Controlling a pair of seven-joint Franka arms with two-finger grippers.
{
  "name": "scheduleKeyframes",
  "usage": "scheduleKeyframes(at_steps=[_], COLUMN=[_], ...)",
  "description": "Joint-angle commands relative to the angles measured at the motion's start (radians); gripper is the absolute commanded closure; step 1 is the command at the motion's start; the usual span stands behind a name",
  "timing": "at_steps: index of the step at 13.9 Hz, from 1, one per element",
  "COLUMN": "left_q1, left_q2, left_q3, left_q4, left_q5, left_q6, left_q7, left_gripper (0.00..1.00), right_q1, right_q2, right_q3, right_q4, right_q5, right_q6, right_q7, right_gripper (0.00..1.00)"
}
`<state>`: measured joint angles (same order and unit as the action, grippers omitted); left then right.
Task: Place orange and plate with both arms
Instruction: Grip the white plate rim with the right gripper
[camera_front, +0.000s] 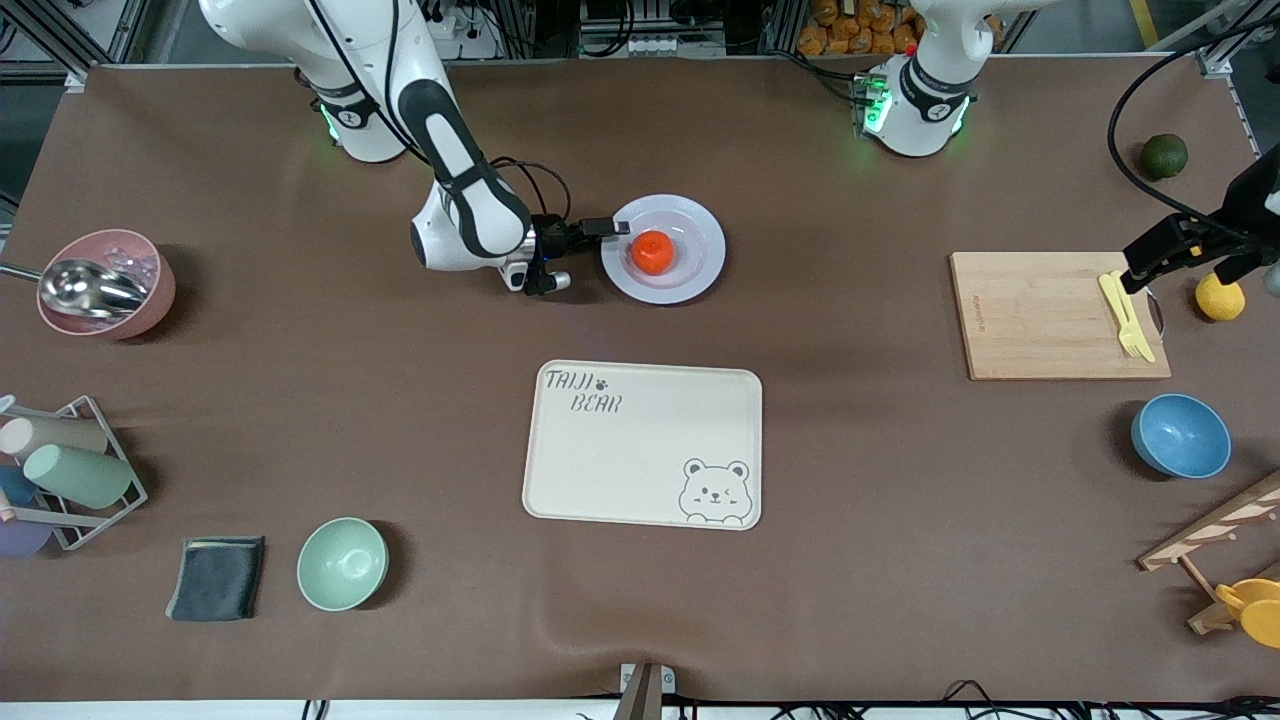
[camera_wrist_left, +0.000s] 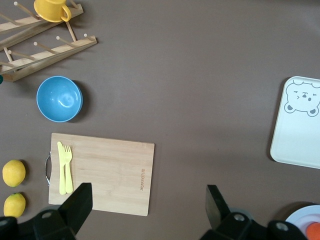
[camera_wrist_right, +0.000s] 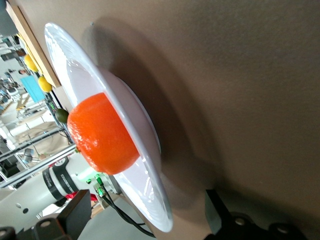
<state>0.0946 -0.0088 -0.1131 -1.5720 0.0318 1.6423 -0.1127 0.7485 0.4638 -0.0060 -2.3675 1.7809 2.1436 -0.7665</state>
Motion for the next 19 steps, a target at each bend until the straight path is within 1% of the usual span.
scheduleKeyframes(at_steps=[1,4,5,10,14,15,16,17,19], left_q1=[0.002,0.005,0.005,0.005,0.005,0.005,0.005,0.001,0.001], left_q2=[-0.02,-0.02,-0.019,-0.016,-0.011,-0.01,-0.007,-0.004,0.001], left_q3=[0.001,0.001,0.003,0.003,0.003,0.003,0.003,0.003,0.003], left_q4=[-0.005,-0.006,-0.006,-0.008,-0.008,-0.008,-0.008,-0.006,-0.003], left_q5=[-0.024,-0.024,-0.024,-0.024,-0.023,-0.021,-0.023,-0.023,-0.024], left_q6=[-0.025,-0.047,-0.048,-0.048,-0.048,-0.048,-0.047,-0.047,-0.042], left_q7=[0.007,0.004,0.004,-0.002,0.002,0.001,-0.001,-0.002,-0.002], left_gripper=[0.0,0.0,0.0,0.0,0.0,0.0,0.0,0.0,0.0], right_q1=[0.054,0.104,0.109,0.106,0.117,0.118,0.118,0.118,0.118], right_q2=[0.042,0.049,0.049,0.049,0.049,0.049,0.049,0.049,0.049], right_q3=[-0.006,-0.006,-0.006,-0.008,-0.006,-0.006,-0.006,-0.006,-0.006], right_q4=[0.017,0.027,0.027,0.024,0.024,0.024,0.025,0.025,0.025], right_q5=[0.132,0.215,0.222,0.222,0.222,0.222,0.222,0.222,0.222], right_q6=[0.021,0.022,0.022,0.025,0.074,0.075,0.076,0.075,0.076], right_q7=[-0.088,-0.096,-0.096,-0.108,-0.126,-0.125,-0.126,-0.126,-0.126], right_gripper=[0.0,0.0,0.0,0.0,0.0,0.44,0.79,1.0,1.0])
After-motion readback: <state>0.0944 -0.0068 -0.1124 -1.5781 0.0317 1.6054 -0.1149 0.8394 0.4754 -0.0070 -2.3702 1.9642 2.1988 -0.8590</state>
